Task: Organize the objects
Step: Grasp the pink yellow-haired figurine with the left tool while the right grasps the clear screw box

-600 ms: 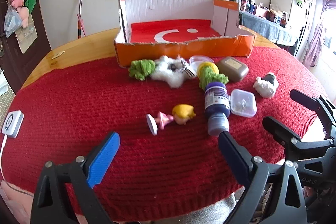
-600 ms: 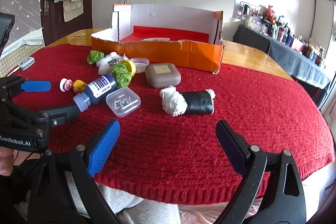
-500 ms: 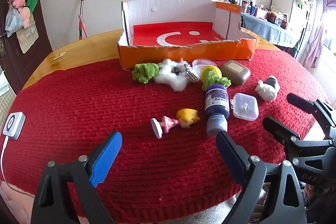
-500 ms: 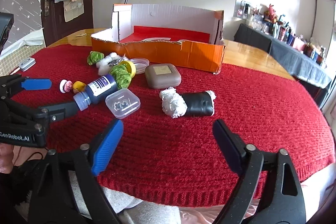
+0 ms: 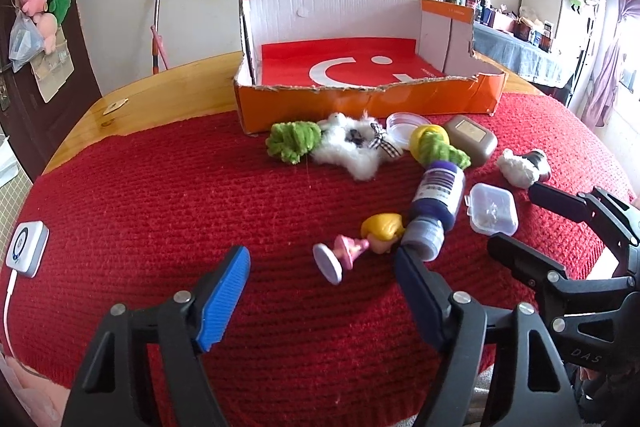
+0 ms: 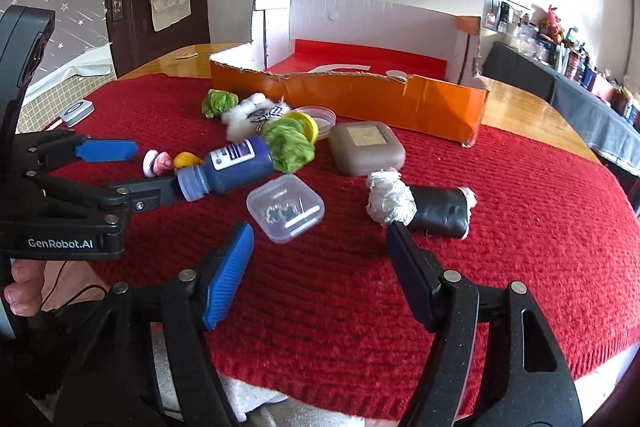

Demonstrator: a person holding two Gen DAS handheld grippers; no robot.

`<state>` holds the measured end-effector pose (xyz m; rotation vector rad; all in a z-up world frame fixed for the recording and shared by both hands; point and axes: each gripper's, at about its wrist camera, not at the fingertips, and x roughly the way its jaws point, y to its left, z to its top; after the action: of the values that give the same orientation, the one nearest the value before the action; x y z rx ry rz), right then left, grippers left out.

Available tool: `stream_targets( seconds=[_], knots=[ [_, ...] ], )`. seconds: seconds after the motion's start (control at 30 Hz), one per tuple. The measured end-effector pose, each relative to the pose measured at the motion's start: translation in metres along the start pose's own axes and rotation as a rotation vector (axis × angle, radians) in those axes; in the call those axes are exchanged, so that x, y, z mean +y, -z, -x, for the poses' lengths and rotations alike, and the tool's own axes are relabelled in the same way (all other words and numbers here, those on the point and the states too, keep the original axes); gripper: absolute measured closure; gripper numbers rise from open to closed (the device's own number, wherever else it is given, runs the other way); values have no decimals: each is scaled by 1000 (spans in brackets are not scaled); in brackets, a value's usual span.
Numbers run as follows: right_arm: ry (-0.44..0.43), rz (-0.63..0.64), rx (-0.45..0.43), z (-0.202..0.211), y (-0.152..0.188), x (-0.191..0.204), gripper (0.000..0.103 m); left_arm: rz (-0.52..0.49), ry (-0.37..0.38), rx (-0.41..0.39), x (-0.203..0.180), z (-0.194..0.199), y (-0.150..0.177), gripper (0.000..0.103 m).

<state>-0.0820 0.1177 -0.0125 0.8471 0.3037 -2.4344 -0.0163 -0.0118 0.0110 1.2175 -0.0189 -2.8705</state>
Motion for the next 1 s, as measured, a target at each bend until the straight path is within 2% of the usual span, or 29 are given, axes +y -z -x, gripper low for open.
stream_targets(
  seconds=[0.17,0.37,0.47,0.6,0.63,0.67,1.0],
  knots=[
    [-17,5,7,-8,-6,1,38,-6,2,0,1,-6,-6,32],
    [-40,16,11,-15,-11,3,42,-13,22,-2,-2,-9,-10,45],
    [-52,21,11,-17,-12,4,47,-14,33,-3,-5,-10,-11,55],
    [-75,31,14,-19,-14,6,57,-24,58,-5,-10,-9,-13,78],
    [-79,34,16,-19,-15,6,60,-8,41,-5,-12,-9,-14,81],
    [-85,36,17,-19,-15,7,65,-11,37,-6,-14,-9,-14,81],
    [-105,37,25,-14,-15,10,65,-2,26,-34,-12,1,-16,82]
  ],
)
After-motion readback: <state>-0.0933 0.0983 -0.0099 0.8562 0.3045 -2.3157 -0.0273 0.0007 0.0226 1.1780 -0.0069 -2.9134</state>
